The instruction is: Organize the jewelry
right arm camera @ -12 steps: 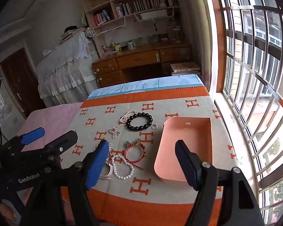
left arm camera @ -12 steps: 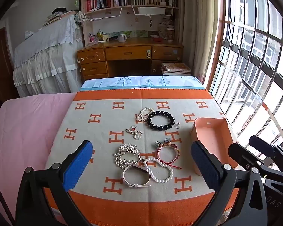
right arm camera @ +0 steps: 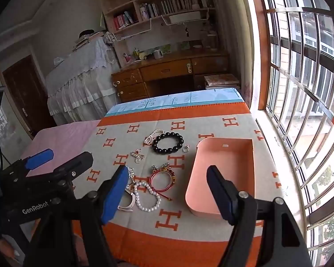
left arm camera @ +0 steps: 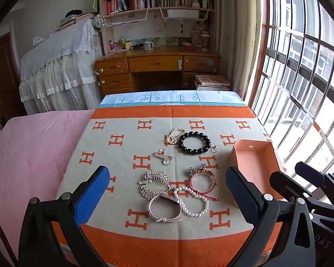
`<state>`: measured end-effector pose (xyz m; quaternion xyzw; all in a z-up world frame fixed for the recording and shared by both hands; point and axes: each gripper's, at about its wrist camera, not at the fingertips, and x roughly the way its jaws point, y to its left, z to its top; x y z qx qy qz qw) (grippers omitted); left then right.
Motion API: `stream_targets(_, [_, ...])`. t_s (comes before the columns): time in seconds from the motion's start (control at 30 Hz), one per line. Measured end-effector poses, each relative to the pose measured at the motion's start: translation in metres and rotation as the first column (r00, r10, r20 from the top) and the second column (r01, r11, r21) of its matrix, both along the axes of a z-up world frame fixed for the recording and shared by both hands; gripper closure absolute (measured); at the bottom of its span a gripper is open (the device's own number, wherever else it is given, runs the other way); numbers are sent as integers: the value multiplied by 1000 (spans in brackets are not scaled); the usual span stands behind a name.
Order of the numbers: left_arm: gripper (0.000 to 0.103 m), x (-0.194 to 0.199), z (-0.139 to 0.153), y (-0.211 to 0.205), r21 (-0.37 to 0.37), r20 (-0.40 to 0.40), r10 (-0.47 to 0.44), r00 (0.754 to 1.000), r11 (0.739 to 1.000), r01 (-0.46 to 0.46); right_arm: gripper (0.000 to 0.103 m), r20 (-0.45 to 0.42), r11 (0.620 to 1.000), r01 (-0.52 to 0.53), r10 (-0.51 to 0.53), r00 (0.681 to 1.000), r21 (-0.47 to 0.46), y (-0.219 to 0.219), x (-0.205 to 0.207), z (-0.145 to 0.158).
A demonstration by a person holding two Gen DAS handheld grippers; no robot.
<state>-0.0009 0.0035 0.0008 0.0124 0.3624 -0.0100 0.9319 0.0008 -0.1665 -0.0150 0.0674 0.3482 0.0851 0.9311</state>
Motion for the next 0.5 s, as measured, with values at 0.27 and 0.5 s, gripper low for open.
stream_targets(0.27, [1,6,-5,3,-6,-39,15,999,1000,-15,30,-18,1000,-5,5,1000,-8,-2,7,-9])
stream_targets(0.5, [1,9,-7,3,13,-41,29,999,1000,-28,30,-27,1000,-19,18,999,-4,0,12,-14])
